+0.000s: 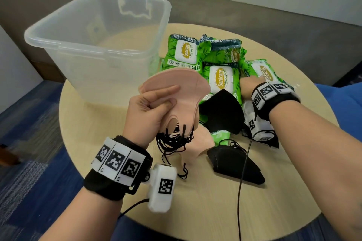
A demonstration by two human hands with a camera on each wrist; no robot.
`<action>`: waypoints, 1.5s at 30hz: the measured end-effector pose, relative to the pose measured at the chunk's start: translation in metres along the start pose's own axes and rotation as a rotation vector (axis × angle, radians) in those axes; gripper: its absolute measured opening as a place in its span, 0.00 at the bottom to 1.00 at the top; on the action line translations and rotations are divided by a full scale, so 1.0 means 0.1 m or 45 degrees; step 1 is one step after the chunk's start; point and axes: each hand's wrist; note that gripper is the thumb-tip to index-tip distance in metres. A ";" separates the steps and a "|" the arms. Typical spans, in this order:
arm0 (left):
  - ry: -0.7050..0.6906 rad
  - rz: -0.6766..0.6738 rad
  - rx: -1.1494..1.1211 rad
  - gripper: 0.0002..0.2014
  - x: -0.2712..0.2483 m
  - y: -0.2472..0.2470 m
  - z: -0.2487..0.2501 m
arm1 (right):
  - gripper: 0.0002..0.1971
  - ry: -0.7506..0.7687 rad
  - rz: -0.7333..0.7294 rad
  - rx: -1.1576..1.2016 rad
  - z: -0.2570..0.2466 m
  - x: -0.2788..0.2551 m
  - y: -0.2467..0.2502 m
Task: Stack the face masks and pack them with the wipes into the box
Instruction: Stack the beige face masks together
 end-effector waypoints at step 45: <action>-0.076 0.195 0.026 0.13 -0.26 0.39 0.25 | 0.20 0.683 0.451 1.029 -0.70 -1.46 0.34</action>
Point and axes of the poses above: each hand's wrist, its own x-axis towards the middle knuckle, its own y-axis out of the back of the hand, z = x × y
